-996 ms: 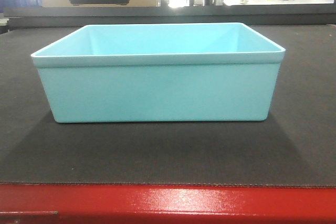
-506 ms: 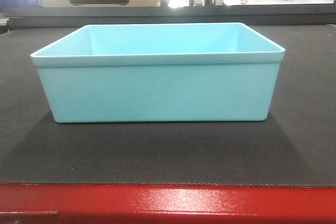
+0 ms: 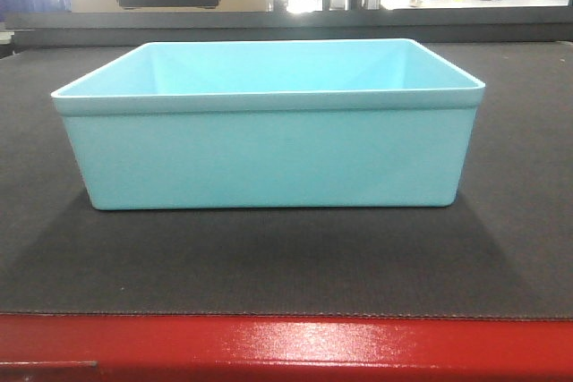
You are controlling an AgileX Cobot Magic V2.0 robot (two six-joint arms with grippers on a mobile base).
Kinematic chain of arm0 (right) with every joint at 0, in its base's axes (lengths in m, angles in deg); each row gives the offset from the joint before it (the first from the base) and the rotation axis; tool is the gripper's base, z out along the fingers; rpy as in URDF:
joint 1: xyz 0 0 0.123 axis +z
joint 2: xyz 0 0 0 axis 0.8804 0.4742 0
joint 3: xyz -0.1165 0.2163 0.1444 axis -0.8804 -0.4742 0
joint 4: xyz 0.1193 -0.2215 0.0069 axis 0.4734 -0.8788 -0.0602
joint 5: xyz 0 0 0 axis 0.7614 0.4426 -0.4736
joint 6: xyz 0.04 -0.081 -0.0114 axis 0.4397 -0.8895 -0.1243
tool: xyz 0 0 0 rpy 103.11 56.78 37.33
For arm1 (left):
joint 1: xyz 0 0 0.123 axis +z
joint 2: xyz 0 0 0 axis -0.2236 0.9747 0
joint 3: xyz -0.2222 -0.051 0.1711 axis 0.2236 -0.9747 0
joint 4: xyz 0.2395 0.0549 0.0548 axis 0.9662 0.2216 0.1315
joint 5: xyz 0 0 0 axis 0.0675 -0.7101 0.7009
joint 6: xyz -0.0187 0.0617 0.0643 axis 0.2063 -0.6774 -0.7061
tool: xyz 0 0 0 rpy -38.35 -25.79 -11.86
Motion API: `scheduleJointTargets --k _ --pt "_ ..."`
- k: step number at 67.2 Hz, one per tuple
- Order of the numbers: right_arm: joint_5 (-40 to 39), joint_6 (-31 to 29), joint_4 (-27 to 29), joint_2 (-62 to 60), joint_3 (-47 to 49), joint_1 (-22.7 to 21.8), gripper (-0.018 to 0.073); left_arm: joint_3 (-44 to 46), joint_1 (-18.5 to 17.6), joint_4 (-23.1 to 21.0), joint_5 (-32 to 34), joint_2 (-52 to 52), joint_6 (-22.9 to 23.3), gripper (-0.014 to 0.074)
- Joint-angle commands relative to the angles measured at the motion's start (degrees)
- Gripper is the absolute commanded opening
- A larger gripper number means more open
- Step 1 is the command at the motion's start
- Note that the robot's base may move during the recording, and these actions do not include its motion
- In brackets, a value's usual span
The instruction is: Fetch blue bin and place on conveyor start
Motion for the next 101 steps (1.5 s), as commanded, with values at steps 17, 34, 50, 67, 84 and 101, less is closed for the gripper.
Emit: scheduleJointTargets --k 17,34,50,67,84,101 --pt "-1.3 -0.7 0.3 -9.5 -12.7 -0.5 -0.0162 0.1 0.2 0.4 0.8 -0.3 -0.1 -0.0111" --pt "-1.3 -0.7 0.3 -9.5 -12.7 -0.5 -0.0162 0.1 0.2 0.4 0.8 -0.3 -0.1 -0.0111" --pt "-1.3 -0.7 0.3 -9.5 -12.7 -0.5 -0.0162 0.1 0.2 0.4 0.8 -0.3 -0.1 -0.0111" --pt "-1.3 -0.7 0.2 -9.5 -12.7 -0.5 -0.0162 0.1 0.2 0.4 0.8 -0.3 -0.1 -0.0111" --pt "-1.3 -0.7 0.2 -9.5 -12.7 -0.5 -0.0162 0.1 0.2 0.4 0.8 -0.3 -0.1 -0.0111" --pt "-17.5 -9.9 0.2 -9.5 -12.7 -0.5 -0.0162 0.1 0.2 0.4 0.8 -0.3 -0.1 -0.0111"
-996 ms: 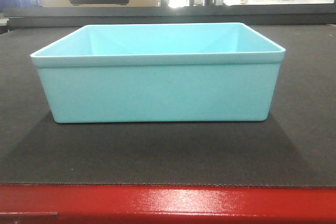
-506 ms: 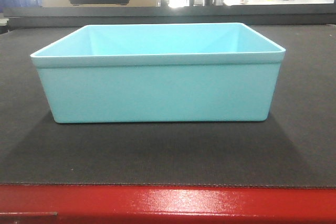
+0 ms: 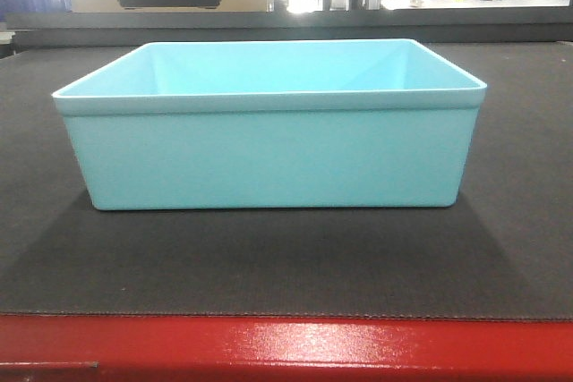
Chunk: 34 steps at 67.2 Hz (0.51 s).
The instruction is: Fetch blue bin and place on conveyor start
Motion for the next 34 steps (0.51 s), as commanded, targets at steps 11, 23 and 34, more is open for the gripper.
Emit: scheduleJointTargets --k 11,23,34 --pt "-3.0 -1.9 -0.2 -0.2 0.3 -0.2 -0.0162 0.1 0.2 0.4 0.8 -0.3 -0.1 -0.0111" --pt "-3.0 -1.9 -0.2 -0.2 0.3 -0.2 -0.0162 0.1 0.2 0.4 0.8 -0.3 -0.1 -0.0111" --pt "-3.0 -1.9 -0.2 -0.2 0.3 -0.2 -0.0162 0.1 0.2 0.4 0.8 -0.3 -0.1 -0.0111"
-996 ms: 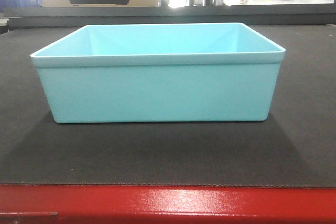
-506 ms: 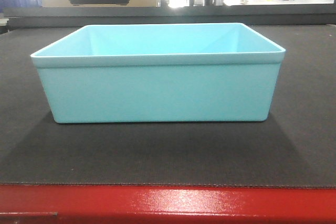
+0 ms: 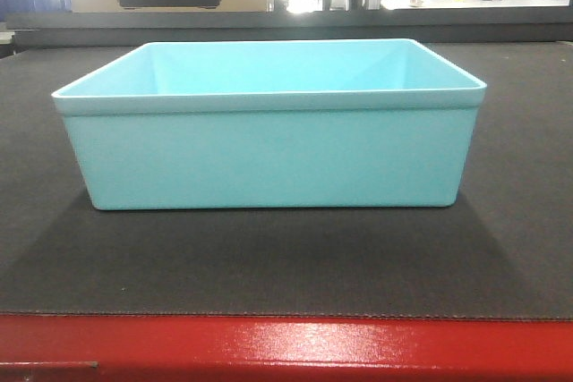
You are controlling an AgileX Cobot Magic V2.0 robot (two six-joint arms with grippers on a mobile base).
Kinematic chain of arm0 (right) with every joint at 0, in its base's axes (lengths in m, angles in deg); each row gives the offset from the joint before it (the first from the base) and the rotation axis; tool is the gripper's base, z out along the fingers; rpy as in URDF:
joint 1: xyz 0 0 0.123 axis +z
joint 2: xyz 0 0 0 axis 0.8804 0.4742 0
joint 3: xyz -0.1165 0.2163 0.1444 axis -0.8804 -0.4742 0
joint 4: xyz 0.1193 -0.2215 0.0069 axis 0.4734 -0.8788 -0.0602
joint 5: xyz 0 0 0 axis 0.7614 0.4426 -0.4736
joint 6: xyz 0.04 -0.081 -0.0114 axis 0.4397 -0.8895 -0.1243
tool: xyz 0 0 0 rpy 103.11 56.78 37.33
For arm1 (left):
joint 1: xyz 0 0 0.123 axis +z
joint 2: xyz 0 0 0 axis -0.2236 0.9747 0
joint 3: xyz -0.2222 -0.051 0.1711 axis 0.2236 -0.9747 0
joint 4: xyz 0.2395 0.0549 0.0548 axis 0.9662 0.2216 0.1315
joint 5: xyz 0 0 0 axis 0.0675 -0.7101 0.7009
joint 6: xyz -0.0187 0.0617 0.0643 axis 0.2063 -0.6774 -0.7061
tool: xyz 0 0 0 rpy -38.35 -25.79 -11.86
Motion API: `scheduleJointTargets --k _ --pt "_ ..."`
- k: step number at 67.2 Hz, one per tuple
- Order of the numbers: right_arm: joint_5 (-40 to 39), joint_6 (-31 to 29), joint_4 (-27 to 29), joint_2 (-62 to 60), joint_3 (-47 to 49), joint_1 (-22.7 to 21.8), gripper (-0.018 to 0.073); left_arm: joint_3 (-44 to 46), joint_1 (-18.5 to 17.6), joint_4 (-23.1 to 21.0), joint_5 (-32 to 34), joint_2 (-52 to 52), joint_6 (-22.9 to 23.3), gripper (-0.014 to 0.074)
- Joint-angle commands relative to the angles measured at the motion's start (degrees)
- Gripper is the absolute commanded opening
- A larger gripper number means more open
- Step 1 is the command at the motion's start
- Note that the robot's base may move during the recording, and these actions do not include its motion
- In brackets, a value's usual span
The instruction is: Fetch blue bin and place on conveyor start
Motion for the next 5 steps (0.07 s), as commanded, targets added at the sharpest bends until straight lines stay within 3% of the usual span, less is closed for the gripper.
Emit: scheduleJointTargets --k 1,5 --pt "-1.7 -0.6 -0.2 -0.2 0.3 -0.2 -0.0162 0.1 0.2 0.4 0.8 -0.3 -0.1 -0.0111" --pt "-1.7 -0.6 -0.2 -0.2 0.3 -0.2 -0.0162 0.1 0.2 0.4 0.8 -0.3 -0.1 -0.0111"
